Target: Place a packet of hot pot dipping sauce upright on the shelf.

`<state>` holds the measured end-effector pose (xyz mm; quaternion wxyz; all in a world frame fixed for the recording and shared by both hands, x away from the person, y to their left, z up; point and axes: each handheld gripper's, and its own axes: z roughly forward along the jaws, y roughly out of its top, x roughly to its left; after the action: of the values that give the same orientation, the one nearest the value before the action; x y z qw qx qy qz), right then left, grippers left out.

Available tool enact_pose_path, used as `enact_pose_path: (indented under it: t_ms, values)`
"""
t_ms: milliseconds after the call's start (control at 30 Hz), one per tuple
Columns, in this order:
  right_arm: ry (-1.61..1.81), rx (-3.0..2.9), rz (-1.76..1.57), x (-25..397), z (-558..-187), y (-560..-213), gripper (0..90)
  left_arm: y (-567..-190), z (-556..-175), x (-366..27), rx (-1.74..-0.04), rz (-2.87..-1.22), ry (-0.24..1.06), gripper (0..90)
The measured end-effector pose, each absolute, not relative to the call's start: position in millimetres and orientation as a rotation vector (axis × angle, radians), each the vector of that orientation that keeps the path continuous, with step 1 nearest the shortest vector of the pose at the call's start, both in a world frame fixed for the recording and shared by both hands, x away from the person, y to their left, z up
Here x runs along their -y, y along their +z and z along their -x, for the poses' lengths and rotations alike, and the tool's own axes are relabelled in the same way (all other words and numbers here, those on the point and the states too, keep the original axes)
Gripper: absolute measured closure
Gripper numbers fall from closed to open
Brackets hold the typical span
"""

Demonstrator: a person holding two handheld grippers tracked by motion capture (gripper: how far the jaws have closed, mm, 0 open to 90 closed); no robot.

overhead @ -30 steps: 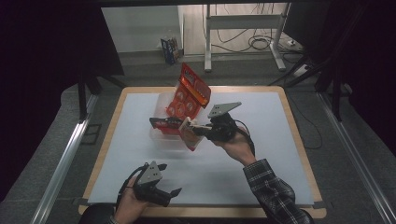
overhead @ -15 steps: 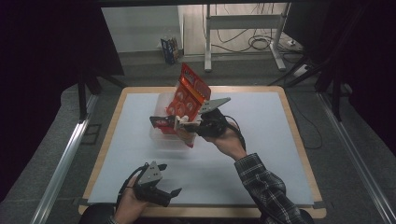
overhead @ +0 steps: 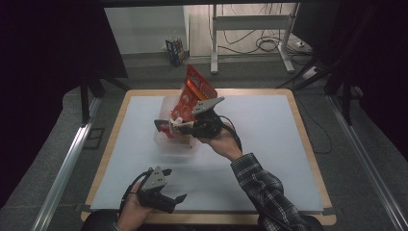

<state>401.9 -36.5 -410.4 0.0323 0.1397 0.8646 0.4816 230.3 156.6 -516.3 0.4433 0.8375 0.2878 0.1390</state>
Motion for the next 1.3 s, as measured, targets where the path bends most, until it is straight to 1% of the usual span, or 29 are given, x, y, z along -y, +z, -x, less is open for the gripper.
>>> enact_pose_path:
  t_ms: [333, 700, 833, 900, 1033, 1300]
  values:
    - [1.51, -2.695, -0.41, 15.4, -407.0, -414.7, 83.6, -514.9, -229.9, -159.0, -0.717, -2.067, 0.351, 2.8]
    - [1.514, -2.726, -0.436, 16.6, -413.5, -419.1, 83.7, -515.4, -229.5, -157.5, -0.713, -2.073, 0.349, 2.8]
    - [1.466, -2.741, -0.439, 15.3, -414.6, -422.1, 83.7, -515.7, -229.5, -157.2, -0.714, -2.075, 0.35, 2.8]
    - [1.391, -2.762, -0.435, 11.3, -414.1, -428.3, 83.6, -515.7, -229.4, -157.3, -0.713, -2.076, 0.351, 2.8]
    - [1.37, -2.778, -0.447, 6.2, -415.3, -441.6, 83.3, -515.6, -229.5, -157.9, -0.714, -2.076, 0.353, 2.8]
    - [1.34, -2.779, -0.442, 2.6, -416.2, -443.9, 82.9, -515.9, -229.2, -156.9, -0.709, -2.086, 0.358, 2.8]
